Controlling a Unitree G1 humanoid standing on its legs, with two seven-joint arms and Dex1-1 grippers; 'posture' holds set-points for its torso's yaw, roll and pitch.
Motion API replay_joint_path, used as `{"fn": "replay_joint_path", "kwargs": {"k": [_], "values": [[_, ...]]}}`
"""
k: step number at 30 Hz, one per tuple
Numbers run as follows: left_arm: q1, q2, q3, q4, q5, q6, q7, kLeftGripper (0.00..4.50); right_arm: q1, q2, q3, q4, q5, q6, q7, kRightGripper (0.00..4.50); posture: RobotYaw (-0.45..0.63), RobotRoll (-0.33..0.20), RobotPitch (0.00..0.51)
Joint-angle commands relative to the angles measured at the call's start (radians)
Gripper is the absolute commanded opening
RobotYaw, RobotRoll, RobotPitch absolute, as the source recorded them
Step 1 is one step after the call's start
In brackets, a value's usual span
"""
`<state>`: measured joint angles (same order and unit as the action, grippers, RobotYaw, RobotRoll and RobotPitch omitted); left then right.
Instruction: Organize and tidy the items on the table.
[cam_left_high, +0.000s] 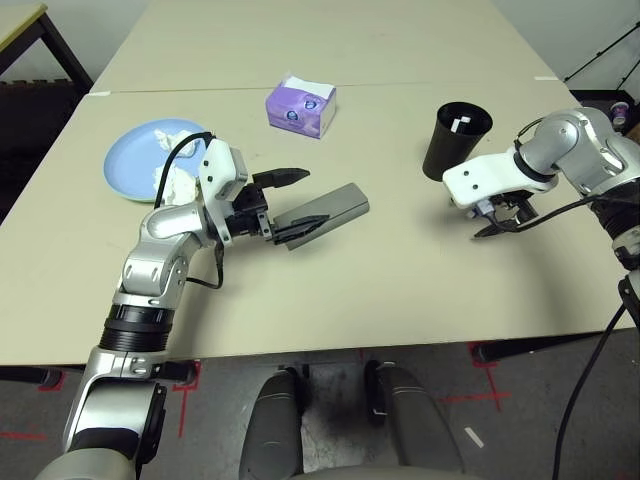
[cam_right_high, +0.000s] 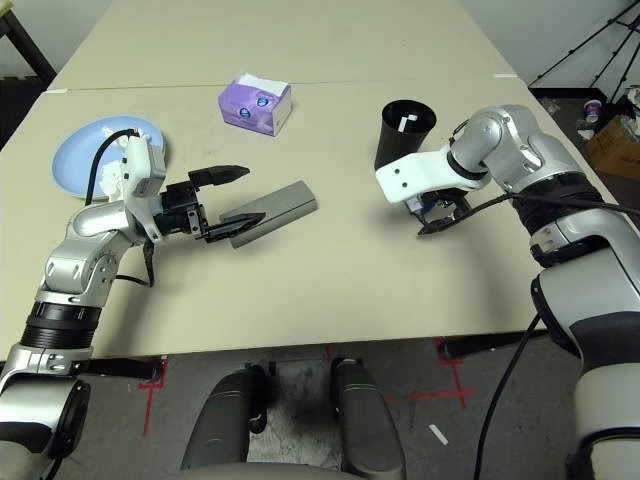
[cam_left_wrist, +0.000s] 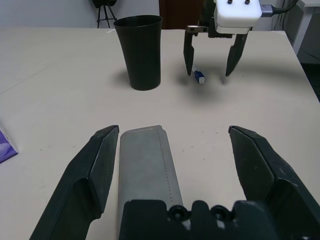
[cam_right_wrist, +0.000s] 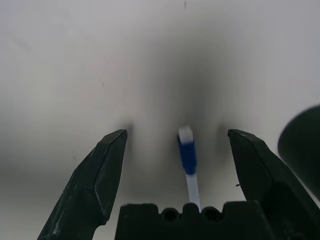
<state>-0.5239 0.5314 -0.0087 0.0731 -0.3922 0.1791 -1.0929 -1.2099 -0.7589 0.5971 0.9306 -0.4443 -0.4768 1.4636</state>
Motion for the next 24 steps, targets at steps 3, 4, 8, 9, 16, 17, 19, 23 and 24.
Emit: {"fn": "replay_joint_path", "kwargs": {"k": [3, 4, 8, 9, 16, 17, 19, 23, 24], "values": [[0.022, 0.014, 0.004, -0.036, -0.007, 0.017, 0.003, 4.50, -0.047, 0.015, 0.034, 0.106, -0.099, -0.088, -0.072, 4.45, 0.04, 0.000, 0.197], [0.022, 0.014, 0.004, -0.037, -0.007, 0.019, 0.003, 4.50, -0.054, 0.017, 0.039, 0.120, -0.115, -0.101, -0.082, 4.45, 0.04, 0.000, 0.199], [0.016, 0.015, 0.007, -0.038, -0.007, 0.026, 0.004, 4.50, -0.072, 0.031, 0.053, 0.168, -0.179, -0.136, -0.145, 4.45, 0.04, 0.000, 0.203], [0.015, 0.015, 0.008, -0.039, -0.008, 0.029, 0.004, 4.50, -0.075, 0.036, 0.056, 0.178, -0.192, -0.141, -0.164, 4.45, 0.05, 0.000, 0.206], [0.020, 0.019, 0.014, -0.055, -0.010, 0.042, 0.011, 4.50, -0.100, 0.065, 0.077, 0.242, -0.254, -0.173, -0.232, 4.45, 0.06, 0.000, 0.210], [0.022, 0.020, 0.014, -0.058, -0.010, 0.044, 0.012, 4.50, -0.103, 0.069, 0.078, 0.247, -0.260, -0.180, -0.238, 4.45, 0.06, 0.000, 0.211], [0.026, 0.023, 0.015, -0.063, -0.011, 0.046, 0.015, 4.50, -0.107, 0.077, 0.076, 0.257, -0.266, -0.185, -0.241, 4.45, 0.06, 0.000, 0.212], [0.032, 0.026, 0.015, -0.073, -0.014, 0.052, 0.021, 4.50, -0.112, 0.090, 0.073, 0.272, -0.275, -0.193, -0.250, 4.45, 0.07, 0.000, 0.213], [0.034, 0.027, 0.016, -0.075, -0.015, 0.053, 0.022, 4.50, -0.115, 0.096, 0.069, 0.275, -0.271, -0.194, -0.246, 4.45, 0.07, 0.000, 0.214]]}}
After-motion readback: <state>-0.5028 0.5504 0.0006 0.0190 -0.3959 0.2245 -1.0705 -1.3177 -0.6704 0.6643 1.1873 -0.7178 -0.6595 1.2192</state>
